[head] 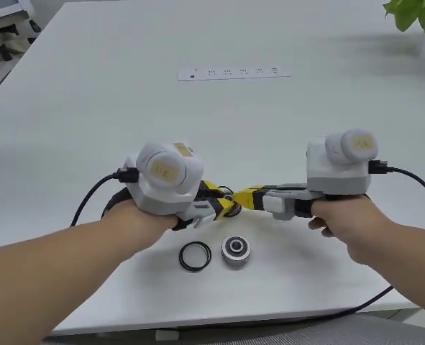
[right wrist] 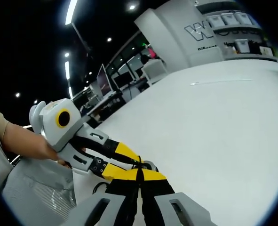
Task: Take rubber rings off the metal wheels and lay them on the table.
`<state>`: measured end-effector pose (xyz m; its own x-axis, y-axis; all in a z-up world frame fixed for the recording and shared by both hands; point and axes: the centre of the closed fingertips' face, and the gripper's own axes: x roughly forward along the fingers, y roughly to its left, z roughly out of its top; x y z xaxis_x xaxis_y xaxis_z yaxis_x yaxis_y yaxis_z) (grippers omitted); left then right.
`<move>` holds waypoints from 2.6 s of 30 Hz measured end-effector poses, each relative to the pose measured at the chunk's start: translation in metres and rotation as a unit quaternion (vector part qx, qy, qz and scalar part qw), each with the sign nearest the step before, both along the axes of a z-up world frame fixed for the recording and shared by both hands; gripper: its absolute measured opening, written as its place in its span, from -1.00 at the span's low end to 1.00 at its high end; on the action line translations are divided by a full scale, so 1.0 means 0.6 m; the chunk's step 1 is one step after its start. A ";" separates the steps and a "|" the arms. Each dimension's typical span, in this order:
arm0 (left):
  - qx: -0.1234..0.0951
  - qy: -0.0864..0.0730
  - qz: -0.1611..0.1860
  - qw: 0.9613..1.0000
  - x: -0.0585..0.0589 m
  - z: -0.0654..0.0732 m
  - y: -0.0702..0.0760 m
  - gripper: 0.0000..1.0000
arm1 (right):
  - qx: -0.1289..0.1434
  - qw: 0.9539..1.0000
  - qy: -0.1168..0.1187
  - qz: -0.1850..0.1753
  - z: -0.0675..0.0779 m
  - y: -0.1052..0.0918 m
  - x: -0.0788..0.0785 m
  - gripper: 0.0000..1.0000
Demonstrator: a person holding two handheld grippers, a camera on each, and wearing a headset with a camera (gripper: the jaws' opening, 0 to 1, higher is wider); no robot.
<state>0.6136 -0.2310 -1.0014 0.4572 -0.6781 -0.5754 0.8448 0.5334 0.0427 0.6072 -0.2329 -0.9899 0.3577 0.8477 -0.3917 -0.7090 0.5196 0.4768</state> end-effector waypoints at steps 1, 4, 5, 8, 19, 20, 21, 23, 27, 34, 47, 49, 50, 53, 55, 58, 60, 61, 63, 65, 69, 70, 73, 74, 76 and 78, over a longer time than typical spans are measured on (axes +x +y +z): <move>0.000 -0.001 -0.001 1.000 0.000 0.000 0.000 -0.75 | -0.001 1.000 0.000 -0.001 -0.002 -0.002 0.000 -1.00; 0.000 0.000 -0.005 1.000 -0.002 0.000 -0.001 -0.73 | -0.004 1.000 0.003 -0.003 -0.007 -0.007 -0.002 -1.00; 0.000 0.000 -0.006 1.000 -0.003 0.000 -0.001 -0.72 | -0.005 1.000 0.004 -0.002 -0.008 -0.007 -0.003 -1.00; -0.003 0.004 -0.011 1.000 -0.006 0.002 -0.003 -0.70 | -0.006 1.000 0.004 -0.001 -0.010 -0.008 -0.004 -1.00; -0.018 0.004 -0.031 0.999 -0.027 0.023 -0.003 -0.51 | 0.001 1.000 -0.001 -0.001 0.005 -0.008 -0.008 -1.00; -0.018 0.003 -0.034 0.999 -0.029 0.025 -0.002 -0.48 | 0.001 1.000 -0.002 -0.001 0.007 -0.008 -0.009 -1.00; -0.018 0.001 -0.037 0.999 -0.032 0.029 0.000 -0.45 | 0.002 1.000 -0.002 0.000 0.008 -0.008 -0.009 -1.00; -0.021 0.000 -0.043 0.999 -0.037 0.036 0.003 -0.39 | 0.005 1.000 -0.002 0.003 0.012 -0.007 -0.012 -1.00; -0.031 -0.002 -0.052 0.998 -0.050 0.053 0.010 -0.29 | 0.004 1.000 -0.004 0.010 0.021 -0.006 -0.020 -1.00; -0.043 -0.002 -0.062 0.997 -0.077 0.076 0.023 -0.10 | 0.006 1.000 -0.007 0.019 0.038 -0.004 -0.029 -1.00; -0.059 -0.007 -0.070 0.996 -0.112 0.105 0.047 0.19 | -0.007 0.999 -0.014 0.047 0.054 0.011 -0.056 -1.00; -0.060 -0.006 -0.072 0.996 -0.118 0.106 0.053 0.23 | -0.011 0.998 -0.014 0.053 0.055 0.015 -0.061 -1.00; -0.060 -0.006 -0.073 0.996 -0.121 0.108 0.057 0.25 | -0.015 0.998 -0.014 0.057 0.054 0.017 -0.062 -1.00; -0.063 -0.006 -0.073 0.995 -0.127 0.110 0.067 0.30 | -0.020 0.998 -0.015 0.064 0.054 0.021 -0.065 -1.00; -0.064 -0.005 -0.073 0.995 -0.133 0.111 0.073 0.35 | -0.025 0.997 -0.015 0.069 0.054 0.025 -0.068 -1.00; -0.063 -0.003 -0.071 0.995 -0.139 0.110 0.083 0.39 | -0.034 0.996 -0.011 0.078 0.049 0.032 -0.074 -1.00; -0.063 -0.002 -0.068 0.996 -0.141 0.108 0.090 0.42 | -0.044 0.995 -0.009 0.086 0.042 0.035 -0.077 -1.00; -0.063 -0.001 -0.066 0.996 -0.142 0.106 0.093 0.42 | -0.046 0.995 -0.010 0.089 0.040 0.037 -0.079 -1.00; -0.061 0.000 -0.063 0.996 -0.143 0.104 0.099 0.44 | -0.049 0.994 -0.006 0.096 0.036 0.041 -0.081 -1.00; -0.059 0.000 -0.062 0.996 -0.145 0.104 0.104 0.46 | -0.055 0.993 -0.006 0.104 0.033 0.047 -0.083 -1.00; -0.051 -0.005 -0.068 0.996 -0.151 0.106 0.111 0.51 | -0.065 0.991 -0.005 0.117 0.029 0.058 -0.087 -1.00; -0.051 -0.005 -0.068 0.996 -0.151 0.106 0.112 0.52 | -0.069 0.990 -0.004 0.122 0.027 0.061 -0.089 -1.00; -0.051 -0.004 -0.067 0.996 -0.151 0.107 0.117 0.52 | -0.080 0.988 0.000 0.135 0.019 0.066 -0.094 -1.00; -0.051 -0.003 -0.066 0.997 -0.151 0.106 0.120 0.52 | -0.086 0.986 0.001 0.141 0.015 0.069 -0.098 -1.00; -0.051 -0.002 -0.064 0.997 -0.151 0.105 0.123 0.53 | -0.096 0.984 0.001 0.148 0.008 0.072 -0.103 -1.00; -0.050 -0.002 -0.063 0.997 -0.151 0.105 0.125 0.53 | -0.100 0.983 0.004 0.152 0.004 0.074 -0.106 -1.00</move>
<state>0.5229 -0.1558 -0.9384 0.3661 -0.7845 -0.5005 0.9055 0.4243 -0.0028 0.5439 -0.1886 -0.9877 0.0960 0.8203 -0.5637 -0.8429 0.3683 0.3923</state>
